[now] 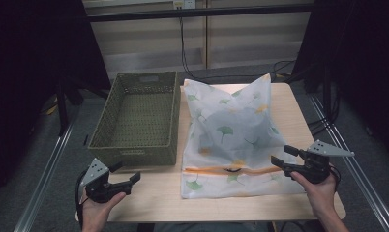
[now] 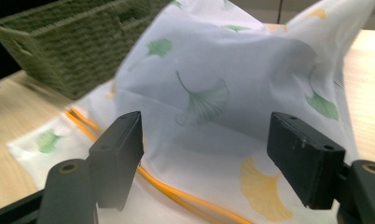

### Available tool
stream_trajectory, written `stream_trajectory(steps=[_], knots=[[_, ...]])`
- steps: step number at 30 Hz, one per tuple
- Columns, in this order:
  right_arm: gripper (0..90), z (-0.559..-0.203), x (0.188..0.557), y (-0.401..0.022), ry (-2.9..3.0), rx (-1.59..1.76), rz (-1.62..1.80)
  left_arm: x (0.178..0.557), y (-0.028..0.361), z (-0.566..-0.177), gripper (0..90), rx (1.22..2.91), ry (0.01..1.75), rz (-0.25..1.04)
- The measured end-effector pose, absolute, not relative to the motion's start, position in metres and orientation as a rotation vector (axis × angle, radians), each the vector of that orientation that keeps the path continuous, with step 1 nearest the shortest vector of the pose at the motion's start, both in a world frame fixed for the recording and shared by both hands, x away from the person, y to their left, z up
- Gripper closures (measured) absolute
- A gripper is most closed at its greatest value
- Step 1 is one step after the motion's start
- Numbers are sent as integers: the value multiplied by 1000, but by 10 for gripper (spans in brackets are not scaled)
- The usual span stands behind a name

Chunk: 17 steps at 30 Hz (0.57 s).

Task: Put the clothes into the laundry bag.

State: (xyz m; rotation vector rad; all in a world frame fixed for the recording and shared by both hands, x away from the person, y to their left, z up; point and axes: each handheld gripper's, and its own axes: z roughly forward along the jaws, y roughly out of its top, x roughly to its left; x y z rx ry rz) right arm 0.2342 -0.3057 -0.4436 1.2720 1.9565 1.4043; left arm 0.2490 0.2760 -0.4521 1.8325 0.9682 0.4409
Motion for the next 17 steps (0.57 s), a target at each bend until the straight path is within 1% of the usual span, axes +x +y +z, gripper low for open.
stream_trajectory(steps=[2, 4, 6, 11, 14, 17], knots=[[269, -447, 234, -307, 1958, 1294, 1402, 249, 277, -451, 162, 1817, 951, 475], [269, -449, 235, -309, 1955, 1306, 1391, 251, 278, -452, 162, 1817, 960, 467], [256, -449, 237, -312, 1941, 1319, 1380, 250, 280, -450, 162, 1822, 984, 535], [252, -451, 240, -314, 1949, 1331, 1404, 250, 280, -451, 161, 1801, 985, 502], [256, -450, 240, -312, 1969, 1316, 1406, 250, 281, -449, 161, 1768, 967, 444], [261, -451, 240, -310, 1992, 1307, 1408, 249, 279, -450, 161, 1775, 986, 474]])
